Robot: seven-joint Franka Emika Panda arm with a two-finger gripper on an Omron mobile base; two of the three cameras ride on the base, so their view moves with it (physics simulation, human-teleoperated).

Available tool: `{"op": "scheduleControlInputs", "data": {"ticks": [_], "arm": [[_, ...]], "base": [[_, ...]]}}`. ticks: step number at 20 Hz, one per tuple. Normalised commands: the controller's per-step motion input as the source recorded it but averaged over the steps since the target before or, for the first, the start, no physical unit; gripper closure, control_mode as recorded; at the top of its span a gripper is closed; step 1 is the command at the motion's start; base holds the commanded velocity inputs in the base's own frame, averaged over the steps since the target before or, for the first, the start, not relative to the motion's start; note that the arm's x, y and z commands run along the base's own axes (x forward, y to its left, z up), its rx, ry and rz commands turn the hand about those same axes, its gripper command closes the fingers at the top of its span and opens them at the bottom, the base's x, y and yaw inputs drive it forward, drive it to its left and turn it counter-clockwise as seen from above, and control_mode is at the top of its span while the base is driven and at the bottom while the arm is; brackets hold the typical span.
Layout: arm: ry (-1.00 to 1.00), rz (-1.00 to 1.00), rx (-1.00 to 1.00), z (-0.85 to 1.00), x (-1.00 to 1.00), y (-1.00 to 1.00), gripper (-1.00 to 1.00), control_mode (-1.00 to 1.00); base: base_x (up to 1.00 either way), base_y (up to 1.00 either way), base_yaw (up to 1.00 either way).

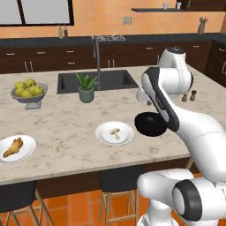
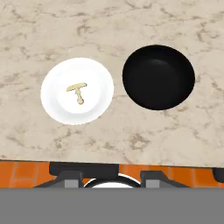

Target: Pick the chicken drumstick and mushroom from their plates and place them in the bowl. Then put the bowl in the fridge.

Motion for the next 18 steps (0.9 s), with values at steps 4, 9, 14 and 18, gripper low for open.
{"op": "scheduleControlInputs", "data": {"ticks": [4,9,14,18], "arm": [[0.00,0.01,0.00,-0.06,-0.41,0.16,-1.00,-1.00],[0.00,0.06,-0.01,-0.48,-0.44,0.47,-1.00,-1.00],[0.08,0.01,-0.05,-0.57,0.36,0.50,-1.00,-1.00],[0.11,0.00,-0.06,-0.45,0.73,0.29,-1.00,-1.00]], "base": [[0.00,0.00,0.00],[0.00,0.00,0.00],[0.00,0.00,0.00],[0.00,0.00,0.00]]}}
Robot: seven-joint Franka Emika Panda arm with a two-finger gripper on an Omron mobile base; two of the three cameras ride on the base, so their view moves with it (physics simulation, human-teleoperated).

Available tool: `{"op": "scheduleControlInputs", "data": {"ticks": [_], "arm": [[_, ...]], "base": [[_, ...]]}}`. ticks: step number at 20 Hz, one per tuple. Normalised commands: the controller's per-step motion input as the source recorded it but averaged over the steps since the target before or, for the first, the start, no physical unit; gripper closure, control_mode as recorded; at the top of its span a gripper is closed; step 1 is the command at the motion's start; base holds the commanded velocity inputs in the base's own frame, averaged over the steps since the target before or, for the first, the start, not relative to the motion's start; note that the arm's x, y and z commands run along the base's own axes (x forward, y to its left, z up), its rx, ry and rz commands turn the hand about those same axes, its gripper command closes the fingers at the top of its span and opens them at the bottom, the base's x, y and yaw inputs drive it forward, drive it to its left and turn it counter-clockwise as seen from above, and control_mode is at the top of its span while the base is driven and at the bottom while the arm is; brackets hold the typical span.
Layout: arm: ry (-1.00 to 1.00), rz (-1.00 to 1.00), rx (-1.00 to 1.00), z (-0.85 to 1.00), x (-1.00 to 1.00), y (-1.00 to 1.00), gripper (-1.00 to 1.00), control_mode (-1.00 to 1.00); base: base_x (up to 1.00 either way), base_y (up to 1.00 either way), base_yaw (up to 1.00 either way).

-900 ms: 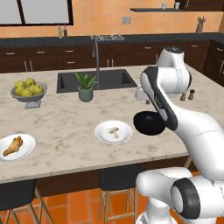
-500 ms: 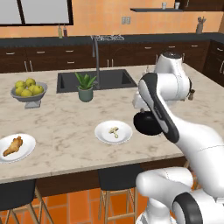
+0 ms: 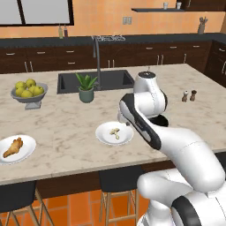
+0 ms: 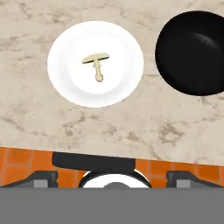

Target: Pick the chicken drumstick and mushroom from their plates and place them in the bowl. Then put the bowl in the fridge.

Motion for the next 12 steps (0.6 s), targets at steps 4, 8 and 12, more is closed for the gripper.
{"op": "scheduleControlInputs", "data": {"ticks": [4,8,12], "arm": [[0.13,0.00,-0.02,-0.49,0.70,0.27,-1.00,-1.00],[0.07,0.01,-0.01,-0.68,0.39,0.34,-1.00,-1.00],[0.06,0.01,0.00,-0.62,0.57,0.06,-1.00,-1.00]], "base": [[0.00,0.00,0.00],[0.00,0.00,0.00],[0.00,0.00,0.00]]}}
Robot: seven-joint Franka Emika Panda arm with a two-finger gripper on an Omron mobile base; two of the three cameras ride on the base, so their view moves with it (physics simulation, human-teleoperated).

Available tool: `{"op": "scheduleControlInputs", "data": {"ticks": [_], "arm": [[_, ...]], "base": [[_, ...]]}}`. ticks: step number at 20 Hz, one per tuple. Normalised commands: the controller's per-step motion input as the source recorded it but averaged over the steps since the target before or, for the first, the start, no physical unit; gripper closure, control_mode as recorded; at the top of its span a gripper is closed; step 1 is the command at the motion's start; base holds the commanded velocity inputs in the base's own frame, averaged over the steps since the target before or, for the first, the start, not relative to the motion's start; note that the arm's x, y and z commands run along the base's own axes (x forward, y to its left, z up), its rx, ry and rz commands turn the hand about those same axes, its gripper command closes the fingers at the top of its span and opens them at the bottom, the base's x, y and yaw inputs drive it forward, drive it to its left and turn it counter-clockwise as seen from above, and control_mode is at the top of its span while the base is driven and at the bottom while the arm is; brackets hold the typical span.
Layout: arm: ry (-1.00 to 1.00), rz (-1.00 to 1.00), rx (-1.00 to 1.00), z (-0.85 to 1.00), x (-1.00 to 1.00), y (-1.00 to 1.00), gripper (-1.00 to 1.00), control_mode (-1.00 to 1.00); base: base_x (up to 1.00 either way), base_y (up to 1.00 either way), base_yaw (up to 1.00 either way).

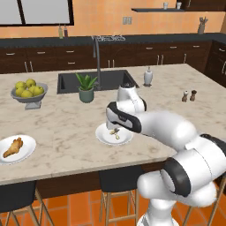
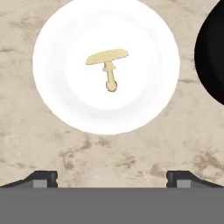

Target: Pick the chicken drumstick and mushroom from their plates and place them in the bowl. Then put the bowl in the fridge.

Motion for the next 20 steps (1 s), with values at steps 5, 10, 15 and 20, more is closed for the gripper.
{"op": "scheduleControlInputs", "data": {"ticks": [5,10,15,20], "arm": [[0.03,0.01,0.00,-0.52,0.53,0.00,-1.00,-1.00],[0.06,0.00,0.00,-0.41,0.60,0.02,-1.00,-1.00],[0.05,0.00,0.00,-0.45,0.50,0.15,-1.00,-1.00],[0.01,0.00,0.00,-0.48,0.39,0.11,-1.00,-1.00]], "base": [[0.00,0.00,0.00],[0.00,0.00,0.00],[0.00,0.00,0.00],[0.00,0.00,0.00]]}}
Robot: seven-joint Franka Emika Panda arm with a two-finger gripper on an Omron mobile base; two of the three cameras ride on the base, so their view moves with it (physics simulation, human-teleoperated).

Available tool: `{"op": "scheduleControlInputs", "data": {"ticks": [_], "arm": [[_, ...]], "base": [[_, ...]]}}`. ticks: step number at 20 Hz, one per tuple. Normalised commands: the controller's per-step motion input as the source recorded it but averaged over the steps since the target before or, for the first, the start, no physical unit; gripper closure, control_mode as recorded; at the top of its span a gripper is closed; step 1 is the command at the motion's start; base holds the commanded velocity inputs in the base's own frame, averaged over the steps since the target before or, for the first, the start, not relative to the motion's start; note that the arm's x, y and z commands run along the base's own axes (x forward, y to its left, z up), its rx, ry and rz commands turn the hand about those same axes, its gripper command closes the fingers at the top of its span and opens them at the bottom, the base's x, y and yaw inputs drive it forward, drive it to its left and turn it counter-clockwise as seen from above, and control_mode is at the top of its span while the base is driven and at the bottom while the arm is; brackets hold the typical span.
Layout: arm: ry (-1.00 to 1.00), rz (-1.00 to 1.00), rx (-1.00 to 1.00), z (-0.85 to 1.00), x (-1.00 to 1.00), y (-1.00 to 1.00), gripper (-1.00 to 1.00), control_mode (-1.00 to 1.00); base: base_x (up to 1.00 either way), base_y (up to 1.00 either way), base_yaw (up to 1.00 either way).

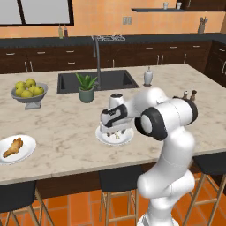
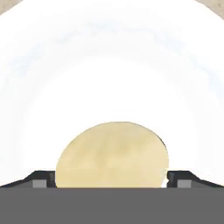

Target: Pick the chicken drumstick and mushroom from their plates and place them in the bowl. Then put the bowl in the fridge.

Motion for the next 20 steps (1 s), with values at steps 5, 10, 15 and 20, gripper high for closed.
{"op": "scheduleControlInputs", "data": {"ticks": [5,10,15,20], "arm": [[0.02,0.00,0.00,-0.59,0.00,0.07,1.00,-1.00],[0.00,0.00,0.00,-0.37,0.00,0.12,1.00,-1.00],[0.00,0.00,0.00,-0.24,-0.04,0.12,1.00,-1.00],[-0.19,0.00,0.03,0.25,-0.70,-0.06,1.00,-1.00]], "base": [[0.00,0.00,0.00],[0.00,0.00,0.00],[0.00,0.00,0.00],[0.00,0.00,0.00]]}}
